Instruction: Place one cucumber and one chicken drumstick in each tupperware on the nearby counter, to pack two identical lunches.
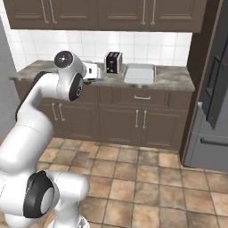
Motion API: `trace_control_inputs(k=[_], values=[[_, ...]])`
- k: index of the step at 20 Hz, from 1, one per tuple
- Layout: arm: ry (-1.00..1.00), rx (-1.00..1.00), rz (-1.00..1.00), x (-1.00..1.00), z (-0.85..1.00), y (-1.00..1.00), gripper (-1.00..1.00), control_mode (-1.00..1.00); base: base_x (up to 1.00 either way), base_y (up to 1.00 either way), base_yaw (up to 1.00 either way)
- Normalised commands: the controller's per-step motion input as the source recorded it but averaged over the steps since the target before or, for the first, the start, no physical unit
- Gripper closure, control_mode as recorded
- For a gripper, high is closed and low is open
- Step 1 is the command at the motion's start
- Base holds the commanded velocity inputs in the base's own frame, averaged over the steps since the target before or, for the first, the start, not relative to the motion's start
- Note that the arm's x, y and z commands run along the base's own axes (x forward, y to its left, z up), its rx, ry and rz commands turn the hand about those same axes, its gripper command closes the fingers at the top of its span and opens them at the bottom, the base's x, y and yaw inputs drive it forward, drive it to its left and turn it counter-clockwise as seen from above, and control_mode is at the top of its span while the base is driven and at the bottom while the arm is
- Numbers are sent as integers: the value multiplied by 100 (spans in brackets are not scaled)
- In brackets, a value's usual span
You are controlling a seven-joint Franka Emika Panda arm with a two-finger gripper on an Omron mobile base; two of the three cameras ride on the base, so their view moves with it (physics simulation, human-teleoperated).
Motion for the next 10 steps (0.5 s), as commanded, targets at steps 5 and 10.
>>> trace_control_inputs(k=[5, 10], values=[[0, 0, 0, 0, 0, 0, 100, 100, 21, 100, -5], [0, 0, 0, 0, 0, 0, 100, 100, 84, 88, 0]])
